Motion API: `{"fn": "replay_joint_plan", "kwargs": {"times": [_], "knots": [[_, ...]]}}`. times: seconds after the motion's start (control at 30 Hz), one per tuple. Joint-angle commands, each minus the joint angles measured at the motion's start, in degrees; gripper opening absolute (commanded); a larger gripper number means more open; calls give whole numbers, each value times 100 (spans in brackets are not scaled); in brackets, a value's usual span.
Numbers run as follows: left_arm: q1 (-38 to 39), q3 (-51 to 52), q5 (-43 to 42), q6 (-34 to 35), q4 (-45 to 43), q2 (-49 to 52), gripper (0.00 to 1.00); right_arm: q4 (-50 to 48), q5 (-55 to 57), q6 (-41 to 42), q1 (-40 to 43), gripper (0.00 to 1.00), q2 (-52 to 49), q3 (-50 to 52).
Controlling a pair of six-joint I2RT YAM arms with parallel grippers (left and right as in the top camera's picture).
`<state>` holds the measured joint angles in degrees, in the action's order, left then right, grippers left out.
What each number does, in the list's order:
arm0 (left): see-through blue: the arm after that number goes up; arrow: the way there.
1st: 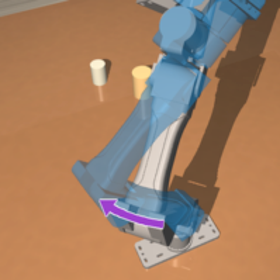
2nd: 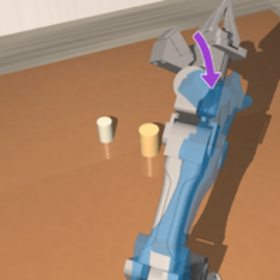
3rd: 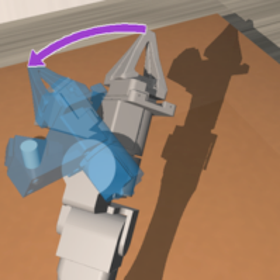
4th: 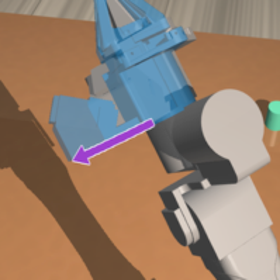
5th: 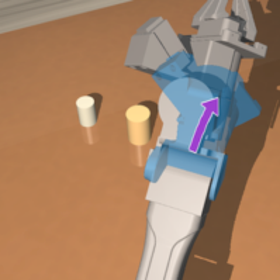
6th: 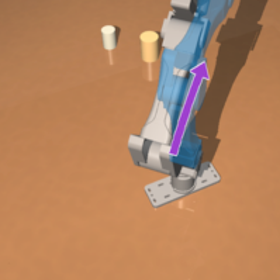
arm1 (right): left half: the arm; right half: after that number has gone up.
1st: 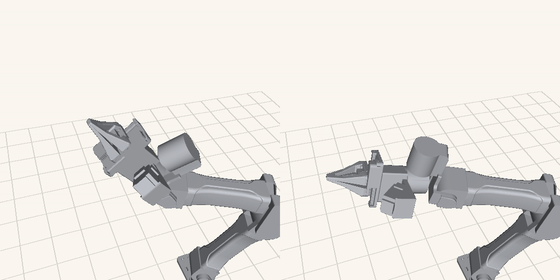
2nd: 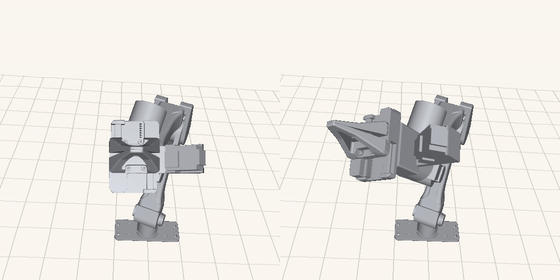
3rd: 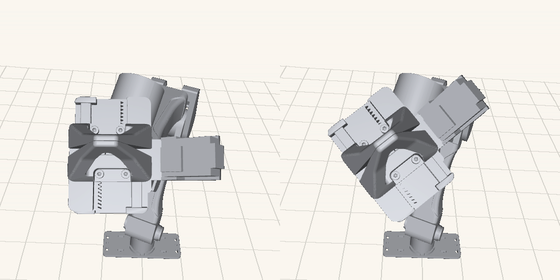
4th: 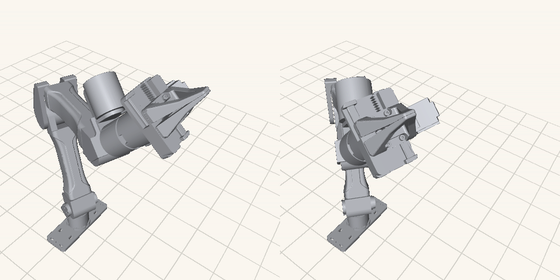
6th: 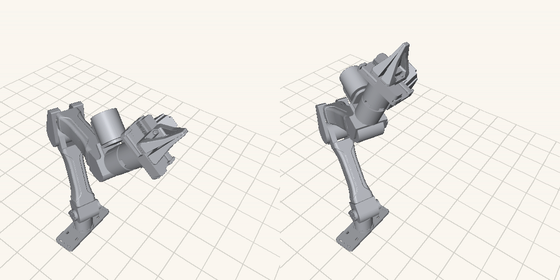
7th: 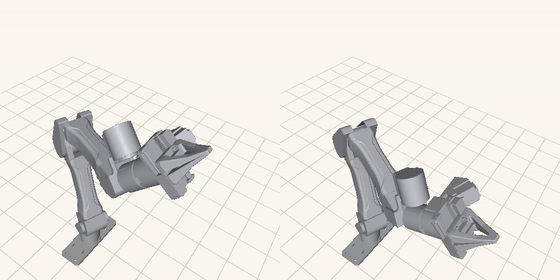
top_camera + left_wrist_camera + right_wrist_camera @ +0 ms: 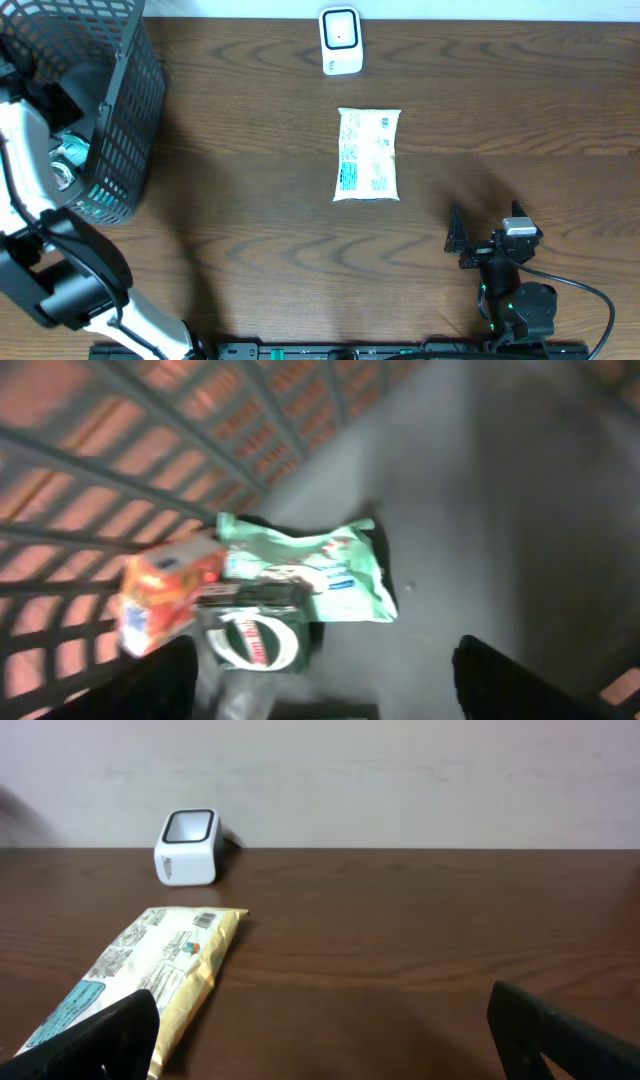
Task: Scan the item barcode
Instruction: 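Release the white bag and move the left gripper back to the basket, then grasp the mint-green snack bag in the basket with the left gripper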
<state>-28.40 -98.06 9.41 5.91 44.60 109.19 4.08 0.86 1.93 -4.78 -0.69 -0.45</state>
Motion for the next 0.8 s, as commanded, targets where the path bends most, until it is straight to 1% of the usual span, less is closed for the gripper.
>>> {"fn": "replay_joint_plan", "kwargs": {"times": [0.0, 0.1, 0.13, 0.23, 0.3, 0.53, 0.63, 0.77], "knots": [[247, -9, 72, -2, -63, 243, 79, 22, 7, 59, 20, 99, 37, 13], [402, -9, 98, 44, -184, 501, 79, 20, 7, 57, 20, 99, 37, 13], [415, -9, 177, 153, -195, 568, 79, 20, 7, 57, 20, 99, 37, 13], [422, -9, 706, 564, -201, 796, 79, 20, 7, 57, 20, 99, 37, 13], [422, -9, 820, 573, -267, 1005, 79, 22, 7, 59, 20, 99, 37, 13], [415, -9, 828, 527, -592, 1408, 79, 20, 7, 57, 20, 99, 37, 13], [393, -7, 833, 402, -723, 1534, 79, 22, 7, 59, 20, 99, 37, 13], [304, -7, 835, 400, -763, 1637, 79, 22, 7, 57, 20, 99, 37, 13]]}}
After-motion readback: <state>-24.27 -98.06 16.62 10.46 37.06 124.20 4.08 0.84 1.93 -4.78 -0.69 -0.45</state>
